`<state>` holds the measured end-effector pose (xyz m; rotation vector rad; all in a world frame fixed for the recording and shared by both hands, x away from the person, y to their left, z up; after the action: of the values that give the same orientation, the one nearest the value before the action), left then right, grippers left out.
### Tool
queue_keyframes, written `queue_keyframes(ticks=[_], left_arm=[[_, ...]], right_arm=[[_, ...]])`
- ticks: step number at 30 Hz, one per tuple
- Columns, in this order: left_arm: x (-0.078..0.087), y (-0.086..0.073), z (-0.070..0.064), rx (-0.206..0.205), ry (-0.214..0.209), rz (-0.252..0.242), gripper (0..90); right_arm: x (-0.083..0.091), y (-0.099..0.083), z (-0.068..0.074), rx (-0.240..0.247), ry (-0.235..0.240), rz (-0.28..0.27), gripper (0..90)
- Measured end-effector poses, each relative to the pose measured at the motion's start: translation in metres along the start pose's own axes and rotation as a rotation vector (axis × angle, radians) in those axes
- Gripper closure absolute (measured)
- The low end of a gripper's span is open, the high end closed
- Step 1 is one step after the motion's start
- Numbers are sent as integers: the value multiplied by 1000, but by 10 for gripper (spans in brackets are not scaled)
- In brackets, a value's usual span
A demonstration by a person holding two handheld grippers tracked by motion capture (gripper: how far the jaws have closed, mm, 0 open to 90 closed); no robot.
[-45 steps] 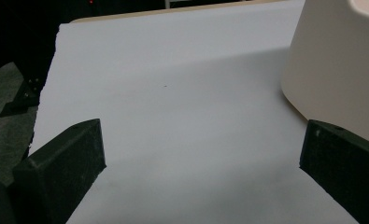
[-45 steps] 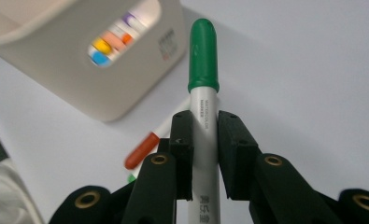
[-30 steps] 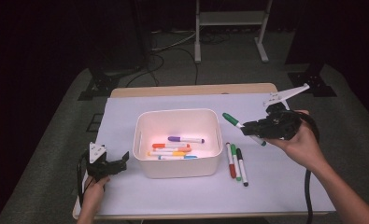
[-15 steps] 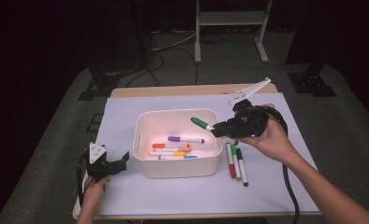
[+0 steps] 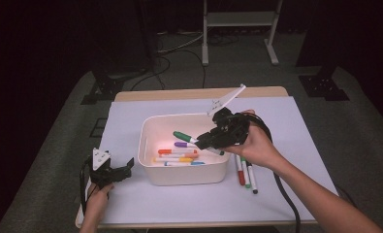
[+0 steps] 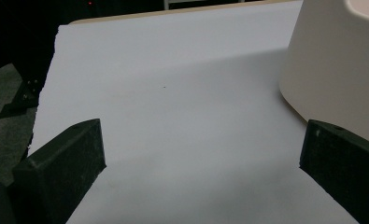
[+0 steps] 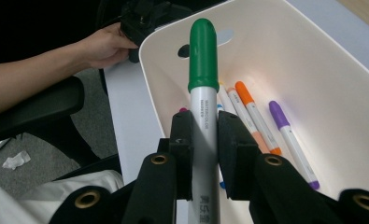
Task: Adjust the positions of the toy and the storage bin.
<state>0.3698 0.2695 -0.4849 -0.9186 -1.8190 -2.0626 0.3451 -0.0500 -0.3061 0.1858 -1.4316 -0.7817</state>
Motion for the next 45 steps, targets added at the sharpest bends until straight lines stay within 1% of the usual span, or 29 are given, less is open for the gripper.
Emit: queue_keyframes(ticks=[3,4,7,11,15,16,20,26,29,32,36,39,44,45], left_arm=[[0,0,0,1,0,0,0],[0,0,0,0,0,0,0],[0,0,0,0,-1,1,0],[0,0,0,-2,0,2,0],[0,0,0,-2,-1,1,0],[0,0,0,0,-3,0,0],[0,0,0,-3,-2,2,0],[0,0,0,2,-4,-2,0],[0,0,0,3,-6,-2,0],[0,0,0,3,-6,-3,0],[0,0,0,3,-6,-4,0],[0,0,0,4,-6,-3,0],[0,0,0,5,-7,-4,0],[0,0,0,6,-7,-4,0]], right_arm=[[-8,5,1,19,9,10,758],[-10,7,2,18,16,11,758],[-18,12,3,33,28,18,758],[-28,17,2,42,40,31,757],[-39,20,-1,48,55,41,758],[-41,20,-1,43,59,43,757],[-55,21,-3,50,68,54,757],[-74,23,-4,57,87,77,757],[-83,23,-6,66,87,90,757],[-90,22,-8,61,88,107,757],[-97,21,-12,67,82,127,757],[-101,20,-13,66,86,135,757],[-107,19,-16,75,73,158,756],[-109,19,-16,80,68,169,756]])
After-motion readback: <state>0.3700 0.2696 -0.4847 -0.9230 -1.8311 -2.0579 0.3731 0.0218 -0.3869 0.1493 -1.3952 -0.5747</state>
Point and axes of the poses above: each handheld gripper's, and its own axes: x roughly backward along the jaws, y roughly out of its top, z roughly to its left, the point moved 7 cm from there along -x, roughly forward along the jaws, and after that the axes turned 11 degrees about z, right-handed, at the moved point
